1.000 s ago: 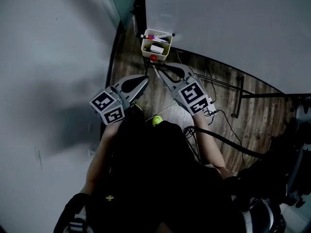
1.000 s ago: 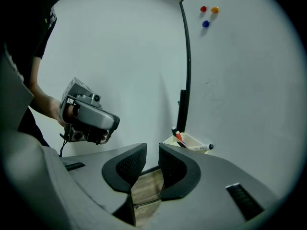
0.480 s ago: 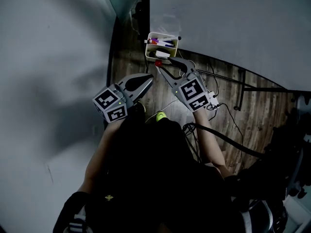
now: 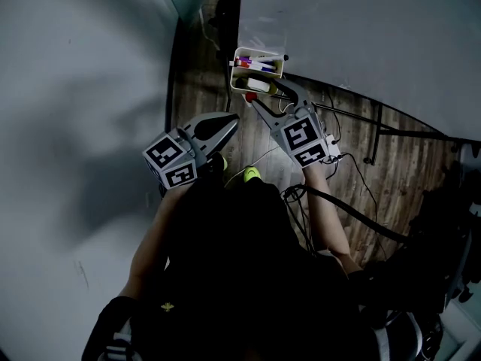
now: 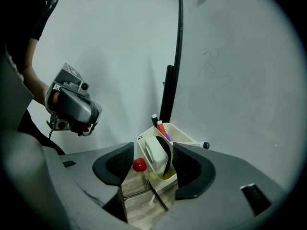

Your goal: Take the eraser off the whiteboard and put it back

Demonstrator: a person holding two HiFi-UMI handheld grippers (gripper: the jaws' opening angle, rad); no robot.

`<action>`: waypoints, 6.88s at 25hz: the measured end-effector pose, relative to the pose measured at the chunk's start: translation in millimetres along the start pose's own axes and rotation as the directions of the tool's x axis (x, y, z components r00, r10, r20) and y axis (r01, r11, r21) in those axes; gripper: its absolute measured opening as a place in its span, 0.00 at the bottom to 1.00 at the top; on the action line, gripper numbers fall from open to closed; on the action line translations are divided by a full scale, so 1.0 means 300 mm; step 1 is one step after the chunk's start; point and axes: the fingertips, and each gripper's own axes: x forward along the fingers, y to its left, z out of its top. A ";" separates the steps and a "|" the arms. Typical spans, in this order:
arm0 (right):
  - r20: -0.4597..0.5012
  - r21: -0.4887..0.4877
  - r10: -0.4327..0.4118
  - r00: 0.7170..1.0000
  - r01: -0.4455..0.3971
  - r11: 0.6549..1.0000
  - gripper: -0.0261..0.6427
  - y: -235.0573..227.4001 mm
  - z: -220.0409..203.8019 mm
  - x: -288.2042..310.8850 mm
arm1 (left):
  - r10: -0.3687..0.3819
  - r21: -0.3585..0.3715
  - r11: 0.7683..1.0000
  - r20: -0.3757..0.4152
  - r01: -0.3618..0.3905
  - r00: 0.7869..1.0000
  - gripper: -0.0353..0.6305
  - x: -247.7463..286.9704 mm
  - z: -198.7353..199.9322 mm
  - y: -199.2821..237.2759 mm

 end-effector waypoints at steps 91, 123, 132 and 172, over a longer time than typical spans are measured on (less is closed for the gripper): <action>0.114 -0.087 0.026 0.993 -0.016 0.996 0.30 0.064 0.185 -0.257 | 0.101 0.029 0.994 0.129 -0.106 0.986 0.08 -0.060 0.031 -0.102; 0.169 -0.118 0.025 0.985 -0.005 0.993 0.30 0.112 0.208 -0.449 | 0.106 0.042 0.993 0.113 -0.111 0.988 0.08 0.029 -0.021 -0.146; 0.175 -0.123 0.023 0.984 -0.002 0.992 0.30 0.121 0.212 -0.458 | 0.100 0.017 0.995 0.117 -0.103 0.988 0.08 0.032 -0.031 -0.145; 0.142 -0.092 -0.036 0.989 0.050 0.994 0.30 0.082 0.227 -0.346 | 0.046 -0.063 0.997 0.189 -0.034 0.981 0.08 -0.089 0.007 -0.130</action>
